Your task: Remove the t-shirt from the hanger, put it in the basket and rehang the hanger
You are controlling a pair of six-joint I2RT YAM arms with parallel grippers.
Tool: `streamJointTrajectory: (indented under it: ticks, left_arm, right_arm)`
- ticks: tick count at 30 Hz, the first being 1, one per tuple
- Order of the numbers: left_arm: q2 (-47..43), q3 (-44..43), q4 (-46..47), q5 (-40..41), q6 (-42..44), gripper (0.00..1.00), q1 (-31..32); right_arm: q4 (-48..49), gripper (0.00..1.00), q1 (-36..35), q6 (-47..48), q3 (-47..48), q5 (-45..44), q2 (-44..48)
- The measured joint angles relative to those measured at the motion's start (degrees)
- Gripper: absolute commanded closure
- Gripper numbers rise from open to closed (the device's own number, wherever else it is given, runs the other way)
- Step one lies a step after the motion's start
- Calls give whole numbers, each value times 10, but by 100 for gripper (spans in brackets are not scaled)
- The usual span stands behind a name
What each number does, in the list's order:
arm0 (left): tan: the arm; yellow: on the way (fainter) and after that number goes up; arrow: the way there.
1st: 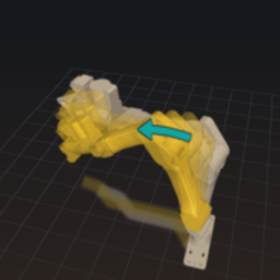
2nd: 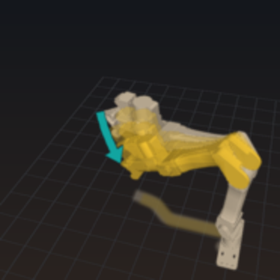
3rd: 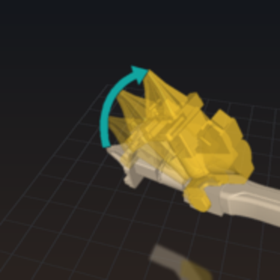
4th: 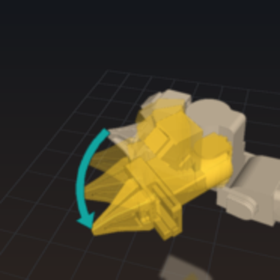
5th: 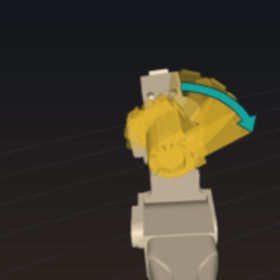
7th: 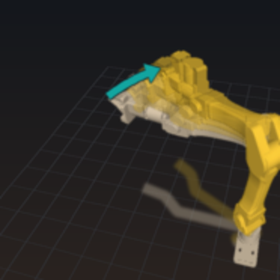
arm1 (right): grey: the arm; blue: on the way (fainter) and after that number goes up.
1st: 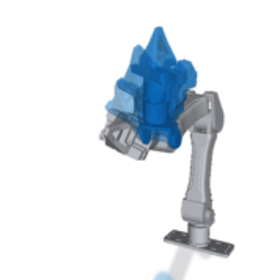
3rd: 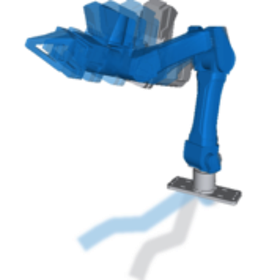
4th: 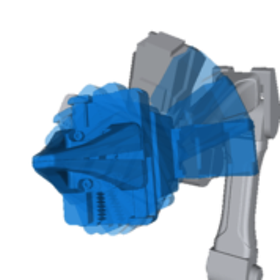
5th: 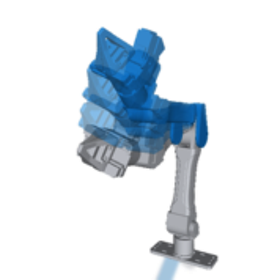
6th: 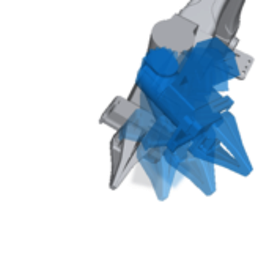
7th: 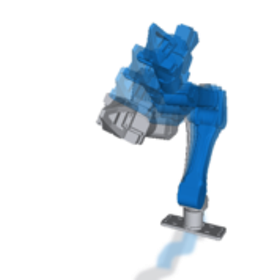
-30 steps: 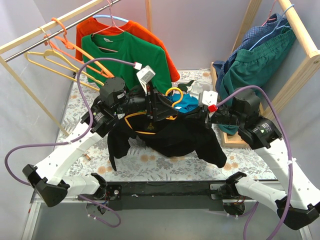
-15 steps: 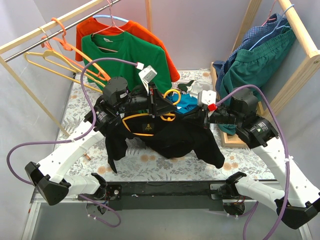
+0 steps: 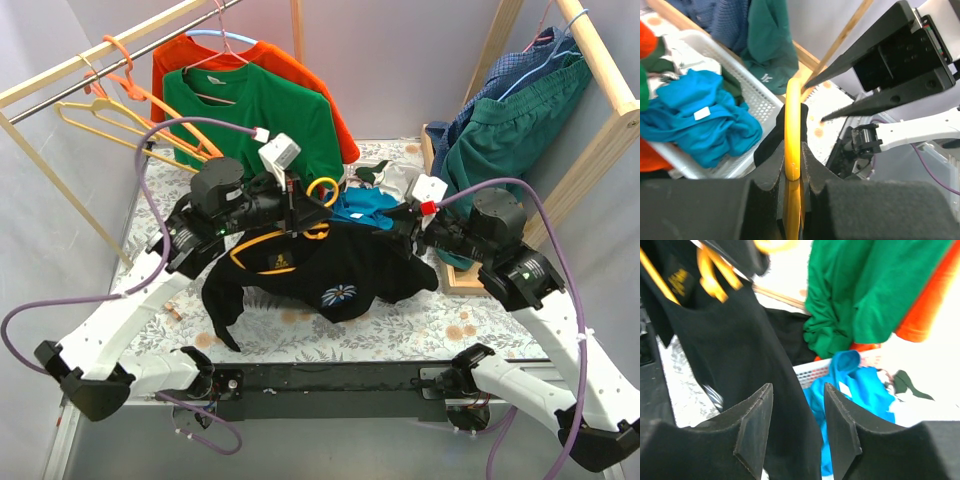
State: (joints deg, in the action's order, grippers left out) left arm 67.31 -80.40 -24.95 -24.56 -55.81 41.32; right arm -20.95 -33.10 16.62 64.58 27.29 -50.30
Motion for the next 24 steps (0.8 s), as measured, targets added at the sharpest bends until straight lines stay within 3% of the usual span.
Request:
streamJointTrajectory:
  ticks: [14, 17, 21, 24]
  left_arm:
    - [-103, -40, -69, 72, 21, 100, 0]
    - [-105, -43, -78, 80, 22, 100, 0]
    - [-107, -45, -87, 91, 23, 100, 0]
    - [-114, -45, -98, 97, 23, 100, 0]
  right_arm:
    - [-35, 43, 0, 0, -10, -21, -20]
    - [-37, 55, 0, -2, -17, -17, -28]
    - [-38, 91, 0, -6, -18, -12, -41]
    - [-36, 99, 0, -15, -18, -17, -43]
